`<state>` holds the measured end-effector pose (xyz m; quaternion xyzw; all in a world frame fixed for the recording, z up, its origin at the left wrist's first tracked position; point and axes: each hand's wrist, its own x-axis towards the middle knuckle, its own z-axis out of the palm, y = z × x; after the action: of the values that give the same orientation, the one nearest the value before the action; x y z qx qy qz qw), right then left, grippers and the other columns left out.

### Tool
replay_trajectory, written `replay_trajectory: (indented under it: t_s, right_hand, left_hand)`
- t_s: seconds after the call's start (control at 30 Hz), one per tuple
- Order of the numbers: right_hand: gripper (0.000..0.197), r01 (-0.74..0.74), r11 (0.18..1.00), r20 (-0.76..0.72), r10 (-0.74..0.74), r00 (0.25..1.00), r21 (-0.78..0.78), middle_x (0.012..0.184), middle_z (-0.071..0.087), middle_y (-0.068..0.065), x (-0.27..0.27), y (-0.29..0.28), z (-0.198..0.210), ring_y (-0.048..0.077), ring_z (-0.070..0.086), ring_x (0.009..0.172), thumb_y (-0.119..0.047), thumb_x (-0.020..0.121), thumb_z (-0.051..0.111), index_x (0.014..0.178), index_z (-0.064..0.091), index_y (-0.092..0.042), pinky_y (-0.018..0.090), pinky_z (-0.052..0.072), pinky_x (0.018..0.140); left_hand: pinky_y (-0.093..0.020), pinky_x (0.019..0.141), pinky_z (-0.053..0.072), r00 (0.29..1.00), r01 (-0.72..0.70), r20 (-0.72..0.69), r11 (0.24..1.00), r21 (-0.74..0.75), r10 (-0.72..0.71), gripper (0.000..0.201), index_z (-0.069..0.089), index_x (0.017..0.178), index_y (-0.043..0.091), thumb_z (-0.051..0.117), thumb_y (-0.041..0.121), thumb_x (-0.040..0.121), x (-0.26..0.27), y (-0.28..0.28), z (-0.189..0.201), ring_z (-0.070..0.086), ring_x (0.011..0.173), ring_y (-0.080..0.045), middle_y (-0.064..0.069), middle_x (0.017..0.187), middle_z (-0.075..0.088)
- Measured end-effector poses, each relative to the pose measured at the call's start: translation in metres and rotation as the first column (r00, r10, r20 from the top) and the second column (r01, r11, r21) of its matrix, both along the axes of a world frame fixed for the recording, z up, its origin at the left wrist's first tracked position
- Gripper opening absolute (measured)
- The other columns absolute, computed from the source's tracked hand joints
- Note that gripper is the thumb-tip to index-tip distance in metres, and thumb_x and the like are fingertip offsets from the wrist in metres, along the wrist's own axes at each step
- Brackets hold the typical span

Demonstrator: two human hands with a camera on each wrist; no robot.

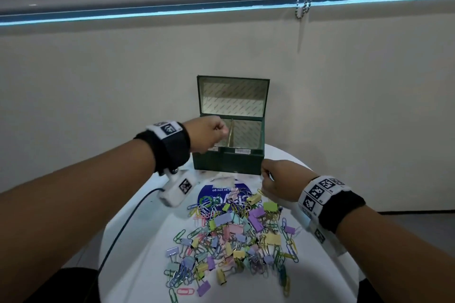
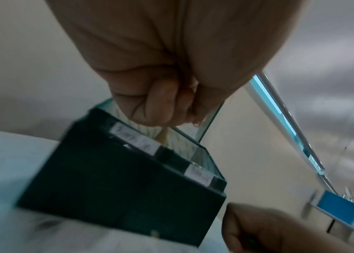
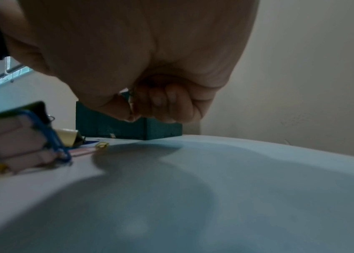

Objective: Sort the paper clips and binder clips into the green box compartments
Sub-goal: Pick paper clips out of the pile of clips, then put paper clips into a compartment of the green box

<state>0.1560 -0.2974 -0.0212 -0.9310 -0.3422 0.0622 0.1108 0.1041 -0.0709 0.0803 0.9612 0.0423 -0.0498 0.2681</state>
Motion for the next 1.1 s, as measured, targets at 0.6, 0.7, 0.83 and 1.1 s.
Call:
replay_trajectory:
  t_s: [0.6, 0.7, 0.83, 1.1]
  right_hand:
    - [0.012, 0.056, 0.957, 0.142, -0.1, 0.985, 0.285, 0.109, 0.059, 0.01, 0.009, 0.044, 0.072, 0.025, 0.06, 0.091, -0.018, 0.1, 0.05, 0.106, 0.059, -0.015, 0.039, 0.053, 0.082]
    - [0.042, 0.027, 0.993, 0.112, -0.04, 0.993, 0.115, 0.148, 0.042, 0.007, 0.005, 0.056, 0.072, 0.032, 0.042, 0.132, -0.022, 0.098, 0.054, 0.14, 0.05, -0.022, 0.046, 0.041, 0.109]
    - [0.033, -0.084, 0.969, 0.27, 0.018, 0.963, 0.234, 0.134, 0.052, 0.001, -0.017, 0.042, 0.065, 0.025, 0.045, 0.123, -0.017, 0.093, 0.059, 0.125, 0.061, -0.025, 0.044, 0.043, 0.105]
    - [0.024, -0.061, 0.997, -0.089, 0.056, 0.994, -0.053, 0.101, 0.061, -0.016, -0.022, 0.0, 0.034, 0.005, 0.056, 0.087, -0.021, 0.096, 0.059, 0.11, 0.071, -0.036, 0.024, 0.045, 0.087]
  left_hand:
    - [-0.028, 0.092, 0.049, 0.983, 0.181, -0.105, 0.918, 0.353, -0.154, 0.028, 0.065, 0.121, 0.03, 0.062, 0.032, 0.093, -0.062, 0.012, -0.015, 0.059, 0.095, -0.007, 0.011, 0.112, 0.066]
    - [-0.026, 0.098, 0.045, 0.961, 0.233, -0.226, 0.901, 0.366, -0.157, 0.047, 0.053, 0.138, 0.031, 0.056, 0.018, 0.093, -0.083, 0.019, -0.035, 0.056, 0.109, -0.009, 0.009, 0.13, 0.058]
    - [-0.026, 0.103, 0.037, 0.939, 0.305, -0.269, 0.883, 0.357, -0.215, 0.062, 0.039, 0.147, 0.039, 0.058, 0.023, 0.09, -0.1, 0.02, -0.052, 0.047, 0.125, -0.013, 0.006, 0.137, 0.045]
    - [-0.028, 0.093, 0.045, 0.961, 0.276, -0.117, 0.878, 0.39, -0.25, 0.031, 0.062, 0.125, 0.036, 0.058, 0.028, 0.096, -0.105, 0.016, -0.074, 0.057, 0.106, -0.015, 0.006, 0.113, 0.055]
